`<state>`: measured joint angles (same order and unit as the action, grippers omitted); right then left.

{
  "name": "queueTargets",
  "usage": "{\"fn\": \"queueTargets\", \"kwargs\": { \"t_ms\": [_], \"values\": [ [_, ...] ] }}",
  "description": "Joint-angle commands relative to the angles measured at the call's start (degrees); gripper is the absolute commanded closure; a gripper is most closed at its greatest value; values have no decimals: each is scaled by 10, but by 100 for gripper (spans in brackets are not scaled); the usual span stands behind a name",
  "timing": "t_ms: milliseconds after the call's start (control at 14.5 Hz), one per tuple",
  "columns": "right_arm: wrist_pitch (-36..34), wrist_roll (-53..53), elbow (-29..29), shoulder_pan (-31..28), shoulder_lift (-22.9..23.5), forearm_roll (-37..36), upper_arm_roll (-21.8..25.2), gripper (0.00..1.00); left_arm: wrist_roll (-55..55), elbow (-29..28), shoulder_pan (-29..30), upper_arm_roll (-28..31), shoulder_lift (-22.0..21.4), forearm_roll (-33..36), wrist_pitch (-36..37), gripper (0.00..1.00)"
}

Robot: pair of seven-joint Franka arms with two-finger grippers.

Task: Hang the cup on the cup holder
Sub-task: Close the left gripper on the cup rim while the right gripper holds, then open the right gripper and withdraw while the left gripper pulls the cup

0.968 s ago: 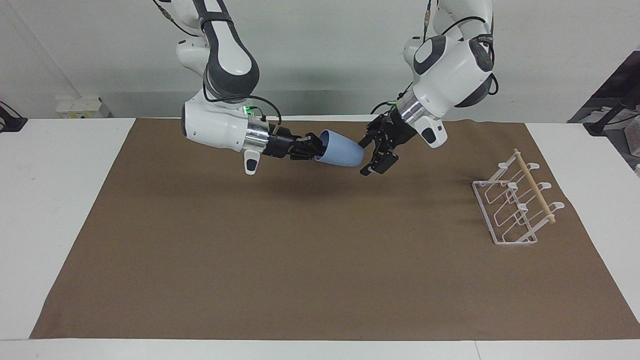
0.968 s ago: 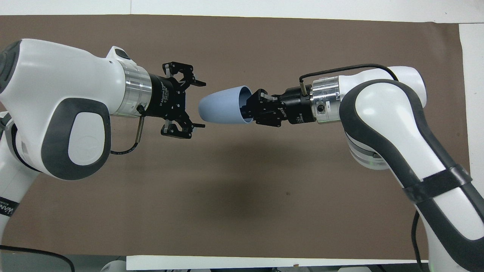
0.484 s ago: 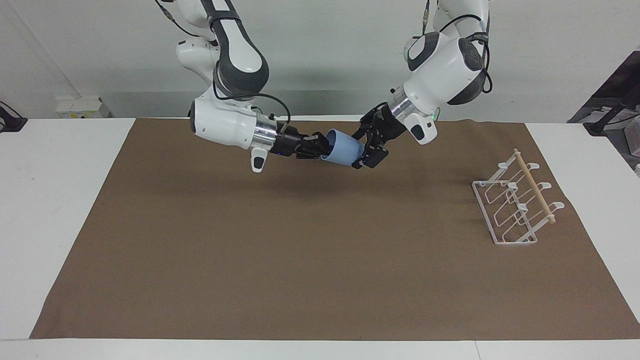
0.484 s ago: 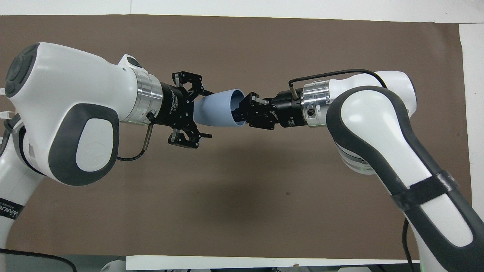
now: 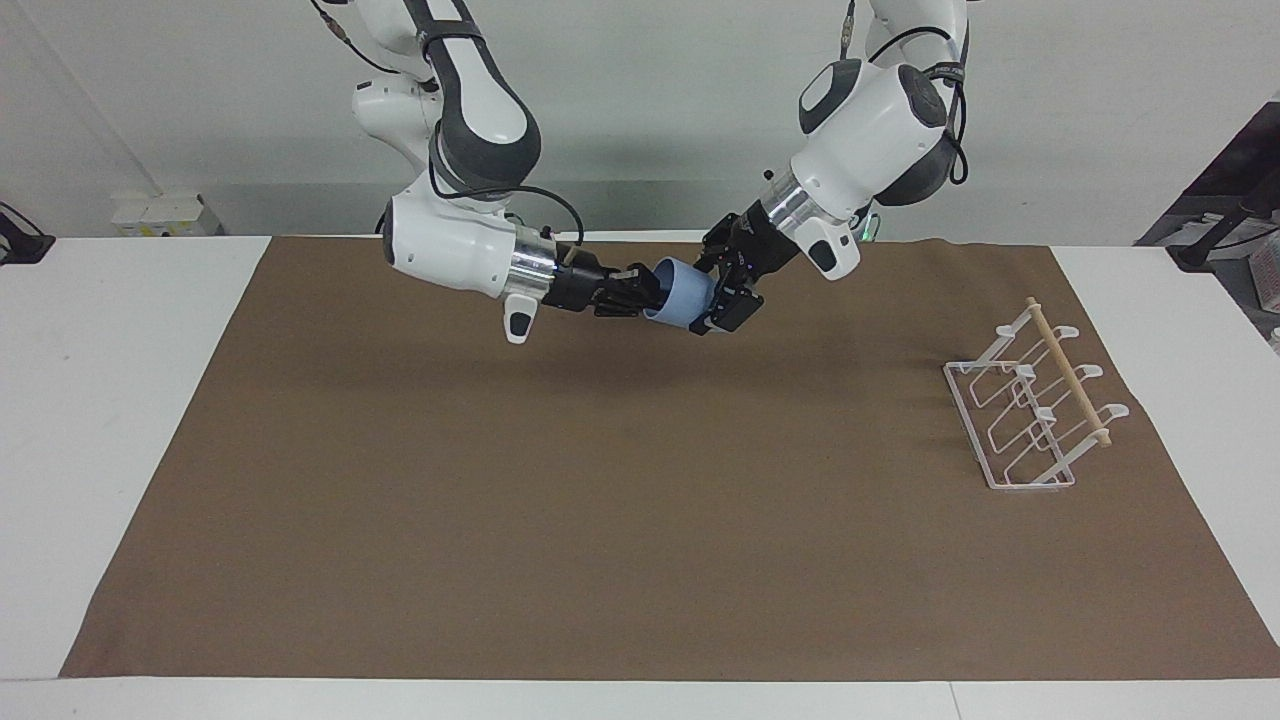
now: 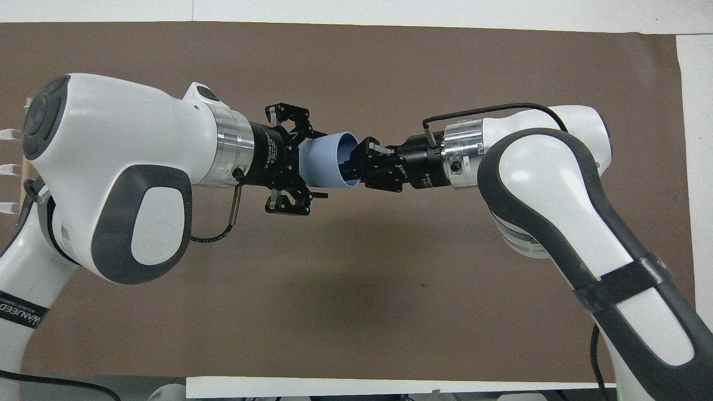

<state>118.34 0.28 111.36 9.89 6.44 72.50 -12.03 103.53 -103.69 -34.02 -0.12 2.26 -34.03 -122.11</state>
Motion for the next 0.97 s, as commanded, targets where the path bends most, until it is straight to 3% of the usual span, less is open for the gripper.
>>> {"fn": "queueTargets", "kwargs": {
  "t_ms": [0,207,415,484,553,761,899],
  "values": [
    [11,11,5,1,-9,12,-1,100,11,-6,-10,7,-4,-2,-9,27],
    [11,12,3,1,-7,12,-1,100,7,-6,-10,7,-5,-1,-4,59],
    [9,12,3,0,-7,12,0,98,10,-6,-10,8,-5,-1,-3,59],
    [9,13,2,0,-7,11,0,64,11,-6,-9,8,-5,-1,0,59],
    [10,13,2,-1,-7,11,1,1,11,-6,-8,8,-5,-1,4,59],
    [-2,10,-1,-34,-13,-16,5,0,19,-6,-3,10,-5,11,23,59],
    [-39,8,-12,-77,-26,-94,5,0,33,-7,0,11,-8,62,50,59]
  ]
}}
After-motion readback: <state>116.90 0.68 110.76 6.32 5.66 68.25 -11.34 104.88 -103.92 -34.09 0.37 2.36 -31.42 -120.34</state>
